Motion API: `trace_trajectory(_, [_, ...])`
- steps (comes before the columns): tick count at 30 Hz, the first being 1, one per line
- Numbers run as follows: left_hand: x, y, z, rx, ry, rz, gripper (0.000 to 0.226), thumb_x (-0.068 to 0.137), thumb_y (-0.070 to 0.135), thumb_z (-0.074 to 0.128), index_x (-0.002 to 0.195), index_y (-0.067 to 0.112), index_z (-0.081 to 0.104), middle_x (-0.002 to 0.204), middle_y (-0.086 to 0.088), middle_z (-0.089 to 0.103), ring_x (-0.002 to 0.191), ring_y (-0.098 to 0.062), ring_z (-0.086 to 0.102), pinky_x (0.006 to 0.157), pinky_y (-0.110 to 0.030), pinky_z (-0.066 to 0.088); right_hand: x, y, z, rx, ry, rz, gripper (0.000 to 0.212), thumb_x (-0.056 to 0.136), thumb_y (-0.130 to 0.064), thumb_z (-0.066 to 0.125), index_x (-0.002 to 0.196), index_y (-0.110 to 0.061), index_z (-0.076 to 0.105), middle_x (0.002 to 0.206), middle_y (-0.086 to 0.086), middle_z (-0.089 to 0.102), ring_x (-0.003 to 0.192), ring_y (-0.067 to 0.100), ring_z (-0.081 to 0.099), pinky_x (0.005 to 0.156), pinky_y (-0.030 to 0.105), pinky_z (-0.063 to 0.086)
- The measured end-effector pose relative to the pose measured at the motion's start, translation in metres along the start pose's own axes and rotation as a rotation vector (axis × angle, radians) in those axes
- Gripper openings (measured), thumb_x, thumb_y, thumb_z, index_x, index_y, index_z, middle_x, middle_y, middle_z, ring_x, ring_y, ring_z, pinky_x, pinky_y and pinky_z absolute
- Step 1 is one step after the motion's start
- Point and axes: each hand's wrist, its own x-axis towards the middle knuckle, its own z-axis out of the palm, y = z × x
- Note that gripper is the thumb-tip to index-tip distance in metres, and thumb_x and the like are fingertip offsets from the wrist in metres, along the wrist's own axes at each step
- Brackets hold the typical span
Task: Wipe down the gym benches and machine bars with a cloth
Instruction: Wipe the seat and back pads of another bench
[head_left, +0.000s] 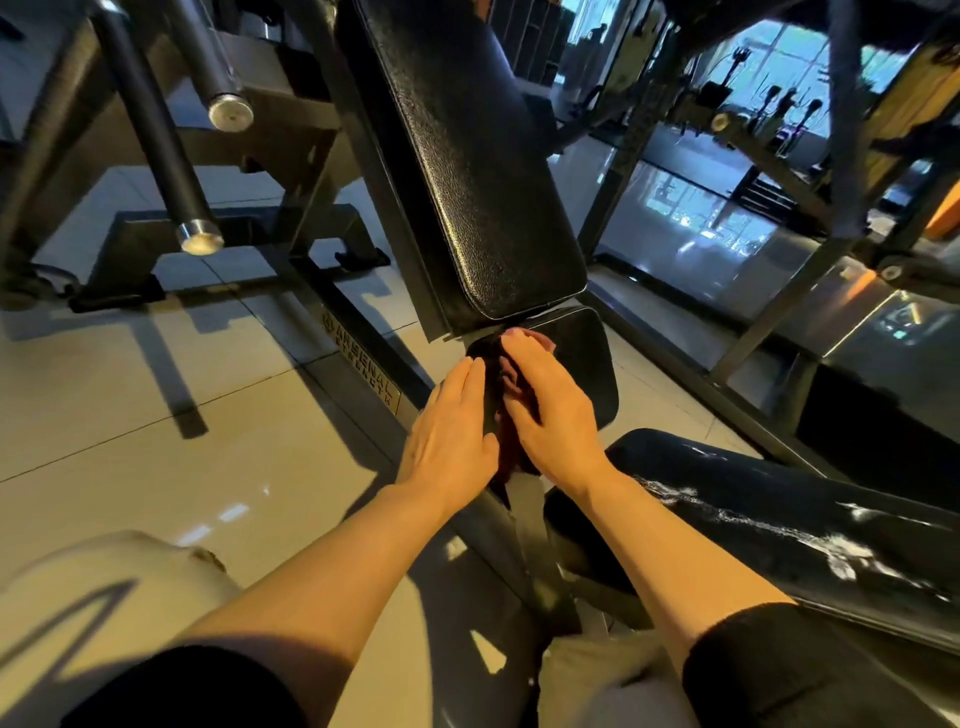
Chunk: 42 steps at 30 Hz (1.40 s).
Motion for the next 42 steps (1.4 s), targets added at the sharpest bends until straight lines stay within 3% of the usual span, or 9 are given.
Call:
trace_trajectory(6, [-0.003, 0.002, -0.006, 0.02, -0.032, -0.002, 0.078, 0.094, 0.018, 0.057, 0.155, 0.019, 0.008, 0.161, 0.001, 0.007, 0.147, -0.017, 0.012, 0.116, -0.031, 0.02, -0.018, 0.007, -0.027, -0.209, -0.194, -0.181, 0.052, 0.087, -0.006, 0.063, 0.137, -0.015, 0.054, 0.142, 0.001, 0.052, 0.131, 0.015, 0.042, 0.109, 0.02, 0.031])
trace_trajectory(9, [-0.003, 0.005, -0.005, 0.013, -0.032, 0.01, 0.078, 0.094, 0.017, 0.055, 0.155, 0.019, 0.006, 0.162, 0.001, 0.004, 0.147, -0.016, 0.009, 0.116, -0.029, 0.017, -0.008, 0.004, -0.037, -0.128, 0.102, 0.034, 0.05, 0.085, -0.002, 0.064, 0.133, -0.015, 0.055, 0.13, 0.003, 0.057, 0.122, 0.018, 0.047, 0.103, 0.026, 0.036])
trace_trajectory(14, [-0.008, 0.006, -0.003, -0.013, -0.03, -0.002, 0.081, 0.094, 0.015, 0.057, 0.154, 0.022, 0.003, 0.161, 0.002, 0.004, 0.147, -0.017, 0.011, 0.115, -0.032, 0.022, 0.02, -0.014, -0.032, 0.041, 0.426, 0.256, 0.052, 0.087, -0.013, 0.07, 0.135, -0.015, 0.051, 0.133, 0.003, 0.052, 0.121, 0.004, 0.04, 0.098, 0.005, 0.026])
trace_trajectory(20, [-0.006, 0.001, -0.006, -0.015, -0.012, -0.011, 0.08, 0.091, 0.011, 0.057, 0.154, 0.018, 0.008, 0.161, 0.002, 0.008, 0.146, -0.016, 0.014, 0.117, -0.031, 0.022, 0.015, -0.015, 0.005, 0.002, -0.091, 0.165, 0.082, 0.089, -0.011, 0.065, 0.155, -0.021, 0.019, 0.163, -0.004, 0.014, 0.149, 0.011, 0.008, 0.116, 0.023, 0.013])
trace_trajectory(25, [-0.004, 0.0, -0.001, -0.022, 0.0, -0.021, 0.075, 0.087, 0.012, 0.06, 0.15, 0.015, 0.02, 0.155, -0.001, 0.022, 0.138, -0.021, 0.032, 0.107, -0.041, 0.041, -0.014, -0.005, -0.005, -0.141, -0.127, -0.143, 0.066, 0.079, -0.004, 0.068, 0.141, -0.018, 0.05, 0.148, 0.003, 0.044, 0.137, 0.023, 0.037, 0.108, 0.035, 0.036])
trace_trajectory(31, [-0.01, 0.007, 0.003, -0.031, -0.014, -0.015, 0.068, 0.086, 0.012, 0.061, 0.144, 0.014, 0.025, 0.148, -0.004, 0.026, 0.131, -0.022, 0.035, 0.099, -0.035, 0.043, -0.031, -0.015, -0.005, -0.122, -0.008, -0.159, 0.03, 0.078, -0.015, 0.054, 0.103, -0.014, 0.071, 0.1, -0.002, 0.068, 0.096, 0.017, 0.053, 0.08, 0.03, 0.047])
trace_trajectory(36, [-0.004, 0.002, 0.006, -0.041, 0.006, -0.01, 0.086, 0.08, 0.009, 0.066, 0.15, 0.016, 0.018, 0.153, -0.002, 0.023, 0.138, -0.02, 0.029, 0.104, -0.041, 0.043, -0.001, -0.02, 0.004, -0.011, 0.23, 0.054, 0.053, 0.087, -0.005, 0.062, 0.138, -0.013, 0.052, 0.143, 0.003, 0.049, 0.134, 0.015, 0.037, 0.105, 0.002, 0.018])
trace_trajectory(39, [-0.004, -0.001, 0.008, -0.038, 0.019, -0.002, 0.081, 0.076, 0.007, 0.067, 0.145, 0.016, 0.026, 0.145, -0.002, 0.032, 0.127, -0.022, 0.042, 0.09, -0.04, 0.052, 0.0, -0.016, 0.017, 0.138, 0.033, 0.148, 0.066, 0.092, -0.002, 0.058, 0.149, -0.024, 0.036, 0.161, -0.008, 0.02, 0.145, 0.004, 0.015, 0.112, 0.013, 0.016])
trace_trajectory(42, [-0.005, -0.003, 0.008, -0.044, 0.03, 0.027, 0.072, 0.077, 0.009, 0.069, 0.139, 0.017, 0.032, 0.134, 0.001, 0.036, 0.115, -0.018, 0.047, 0.08, -0.031, 0.052, -0.012, -0.01, 0.016, 0.161, 0.014, 0.073, 0.068, 0.087, 0.005, 0.06, 0.147, -0.023, 0.043, 0.159, -0.01, 0.023, 0.145, 0.004, 0.019, 0.115, 0.029, 0.031])
